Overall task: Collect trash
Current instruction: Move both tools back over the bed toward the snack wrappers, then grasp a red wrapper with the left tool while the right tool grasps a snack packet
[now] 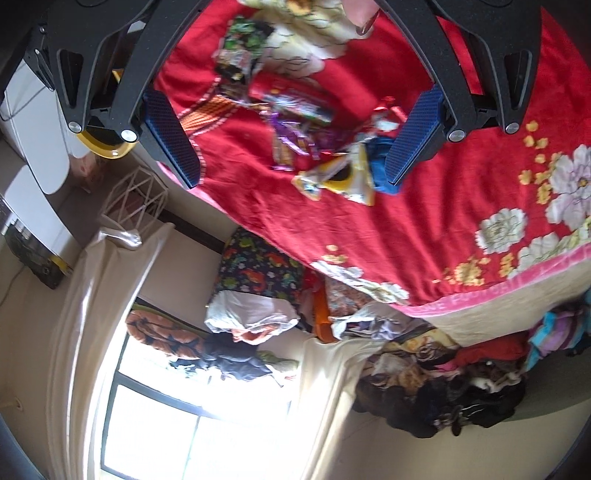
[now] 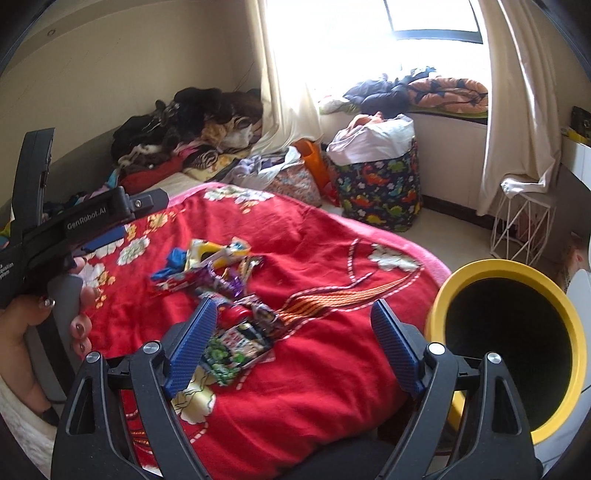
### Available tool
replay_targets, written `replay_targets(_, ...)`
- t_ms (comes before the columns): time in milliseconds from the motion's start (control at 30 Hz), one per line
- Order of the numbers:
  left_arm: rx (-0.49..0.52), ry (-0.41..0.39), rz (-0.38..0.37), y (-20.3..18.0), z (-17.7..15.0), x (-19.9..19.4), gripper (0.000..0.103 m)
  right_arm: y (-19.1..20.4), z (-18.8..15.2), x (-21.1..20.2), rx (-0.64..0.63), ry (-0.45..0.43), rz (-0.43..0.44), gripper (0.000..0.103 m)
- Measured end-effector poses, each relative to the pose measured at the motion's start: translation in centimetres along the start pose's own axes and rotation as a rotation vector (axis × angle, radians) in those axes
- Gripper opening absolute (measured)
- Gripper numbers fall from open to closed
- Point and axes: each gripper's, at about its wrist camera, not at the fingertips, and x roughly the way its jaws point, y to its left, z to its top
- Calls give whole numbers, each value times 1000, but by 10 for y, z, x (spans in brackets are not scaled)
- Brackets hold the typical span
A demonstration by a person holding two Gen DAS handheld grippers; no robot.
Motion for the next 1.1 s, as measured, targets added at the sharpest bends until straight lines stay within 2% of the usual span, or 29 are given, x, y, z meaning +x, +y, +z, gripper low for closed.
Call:
replay_targets(333,-65,64,56,53,-11,8,92,25,-6,23,-21,62,28,83)
replay_targets(533,-65,154,56,70,-34,21,77,28,-10,39,7,97,20,83)
replay_targets(700,-96,216,15,76,-50,33,58,26,-15,54,35,144,19,83)
replay_targets(967,-115,243,19,77,-54,49,57,20,-28,79,90,228,32,82)
replay_targets(1033,-117,242,29,77,-54,53,57,19,-32,85,108,249,42,80)
replay_targets(1100,-126,242,34,78,-54,57,57,19,-36,91,121,272,66,64)
